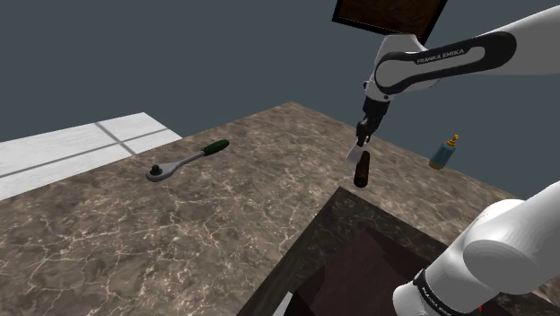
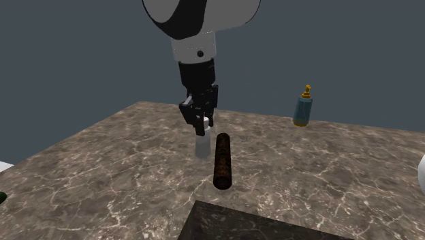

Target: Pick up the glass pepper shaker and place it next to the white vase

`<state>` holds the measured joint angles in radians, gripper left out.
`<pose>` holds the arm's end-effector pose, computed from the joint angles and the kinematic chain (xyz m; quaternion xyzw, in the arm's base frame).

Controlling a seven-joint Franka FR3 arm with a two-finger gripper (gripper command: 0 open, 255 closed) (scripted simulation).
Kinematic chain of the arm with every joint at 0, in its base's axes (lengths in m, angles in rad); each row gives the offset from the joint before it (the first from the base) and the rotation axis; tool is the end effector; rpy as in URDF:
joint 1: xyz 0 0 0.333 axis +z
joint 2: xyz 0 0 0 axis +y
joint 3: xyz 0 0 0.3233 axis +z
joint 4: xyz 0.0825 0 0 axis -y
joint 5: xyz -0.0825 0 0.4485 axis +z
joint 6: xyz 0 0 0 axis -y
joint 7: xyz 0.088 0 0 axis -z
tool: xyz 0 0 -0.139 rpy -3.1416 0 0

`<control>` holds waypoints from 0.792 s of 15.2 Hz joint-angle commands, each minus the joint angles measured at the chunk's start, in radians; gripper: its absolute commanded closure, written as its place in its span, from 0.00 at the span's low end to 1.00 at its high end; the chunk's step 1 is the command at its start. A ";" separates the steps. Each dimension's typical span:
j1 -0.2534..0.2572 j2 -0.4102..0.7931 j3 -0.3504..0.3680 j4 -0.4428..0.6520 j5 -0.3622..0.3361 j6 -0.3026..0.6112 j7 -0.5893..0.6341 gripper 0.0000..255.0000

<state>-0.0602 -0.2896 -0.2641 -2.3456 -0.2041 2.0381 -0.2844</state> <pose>0.4775 -0.1771 0.3849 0.9980 0.0330 -0.0270 0.0473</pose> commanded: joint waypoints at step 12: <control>0.004 -0.041 0.014 0.142 0.009 -0.182 -0.016 1.00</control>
<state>-0.0565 -0.3310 -0.2503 -2.2172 -0.1965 1.8692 -0.2986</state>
